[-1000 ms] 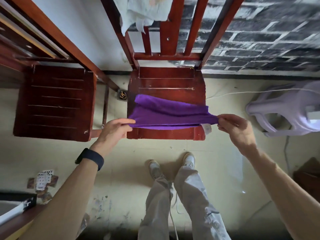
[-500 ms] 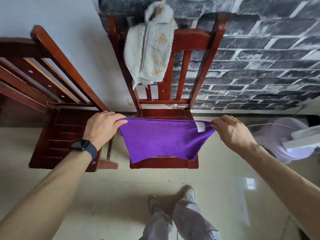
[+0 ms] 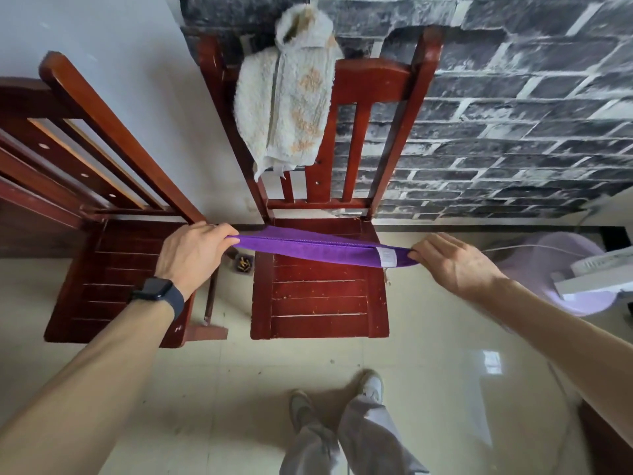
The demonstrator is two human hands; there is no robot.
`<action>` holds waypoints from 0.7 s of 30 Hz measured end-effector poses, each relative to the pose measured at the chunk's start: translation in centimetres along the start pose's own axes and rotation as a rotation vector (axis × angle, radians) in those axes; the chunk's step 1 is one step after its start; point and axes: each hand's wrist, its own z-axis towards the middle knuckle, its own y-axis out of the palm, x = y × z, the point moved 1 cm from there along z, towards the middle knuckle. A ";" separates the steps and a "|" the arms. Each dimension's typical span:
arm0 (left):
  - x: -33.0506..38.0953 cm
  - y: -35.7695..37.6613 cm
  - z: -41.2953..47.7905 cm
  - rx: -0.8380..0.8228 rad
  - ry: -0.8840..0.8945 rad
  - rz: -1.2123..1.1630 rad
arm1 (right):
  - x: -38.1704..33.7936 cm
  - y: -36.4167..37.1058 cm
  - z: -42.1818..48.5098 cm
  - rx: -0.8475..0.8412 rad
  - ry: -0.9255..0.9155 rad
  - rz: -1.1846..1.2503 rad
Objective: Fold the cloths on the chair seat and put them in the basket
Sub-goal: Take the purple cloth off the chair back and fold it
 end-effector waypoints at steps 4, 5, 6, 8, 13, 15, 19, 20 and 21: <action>-0.1 0.7 -0.4 -0.043 -0.028 0.022 | -1.0 2.1 -1.4 -0.195 0.062 0.047; -0.1 0.7 -0.4 -0.046 -0.035 0.023 | -1.0 2.5 -1.6 -0.236 0.053 0.041; -0.2 0.8 -0.4 -0.046 -0.034 0.027 | -1.0 2.7 -1.7 -0.257 0.037 0.034; -0.3 1.0 -0.4 -0.054 -0.026 0.034 | -1.1 2.8 -1.6 -0.258 0.005 -0.006; -0.8 1.7 0.1 -0.085 -0.019 0.061 | -1.7 1.8 -0.3 -0.114 0.014 -0.048; -1.2 1.8 0.5 -0.091 0.003 0.077 | -1.0 1.6 0.3 -0.079 0.042 -0.076; -1.6 1.2 2.1 -0.032 0.003 0.055 | 0.6 0.5 2.4 -0.067 0.069 -0.108; -1.6 0.9 2.7 -0.003 0.005 0.052 | 1.0 0.1 3.1 -0.061 0.076 -0.122; -1.6 0.6 3.2 0.030 0.012 0.049 | 1.3 -0.3 3.7 -0.058 0.086 -0.143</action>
